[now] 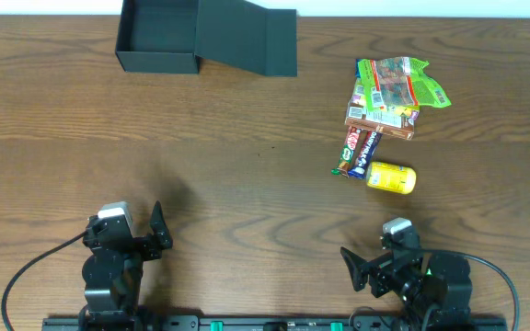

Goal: Pack container

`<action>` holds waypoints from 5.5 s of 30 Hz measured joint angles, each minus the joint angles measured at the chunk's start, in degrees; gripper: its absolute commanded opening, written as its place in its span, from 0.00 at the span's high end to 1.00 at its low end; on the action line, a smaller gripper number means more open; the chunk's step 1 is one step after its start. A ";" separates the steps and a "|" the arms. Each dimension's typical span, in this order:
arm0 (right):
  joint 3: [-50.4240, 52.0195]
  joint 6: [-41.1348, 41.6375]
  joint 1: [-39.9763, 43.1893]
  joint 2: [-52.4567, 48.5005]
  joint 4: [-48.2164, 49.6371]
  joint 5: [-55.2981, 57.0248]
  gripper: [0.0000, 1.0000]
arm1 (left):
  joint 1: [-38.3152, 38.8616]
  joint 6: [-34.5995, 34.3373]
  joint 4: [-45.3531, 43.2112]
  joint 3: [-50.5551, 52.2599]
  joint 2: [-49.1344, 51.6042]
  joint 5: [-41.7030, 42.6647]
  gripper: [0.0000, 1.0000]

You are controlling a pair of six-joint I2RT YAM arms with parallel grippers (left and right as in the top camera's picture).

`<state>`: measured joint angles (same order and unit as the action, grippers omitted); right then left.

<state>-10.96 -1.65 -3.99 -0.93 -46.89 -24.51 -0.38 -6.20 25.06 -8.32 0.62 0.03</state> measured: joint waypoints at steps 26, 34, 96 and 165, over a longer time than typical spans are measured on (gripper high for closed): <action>0.00 0.00 0.00 0.00 0.00 0.00 0.01 | 0.00 0.00 0.00 0.00 0.00 0.00 0.05; 0.00 0.02 0.00 0.00 0.00 0.00 0.01 | 0.00 0.00 0.00 0.00 0.00 0.00 0.05; 0.15 0.00 0.00 0.28 0.07 0.13 0.01 | 0.00 5.95 -26.62 -29.70 54.77 1.40 0.05; 0.20 0.00 0.00 0.28 0.07 0.13 0.01 | 0.00 11.96 4.55 -107.69 135.32 7.50 0.05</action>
<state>-10.76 -1.65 -3.99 -0.64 -46.83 -24.38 -0.38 5.76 29.61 -116.01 135.94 7.53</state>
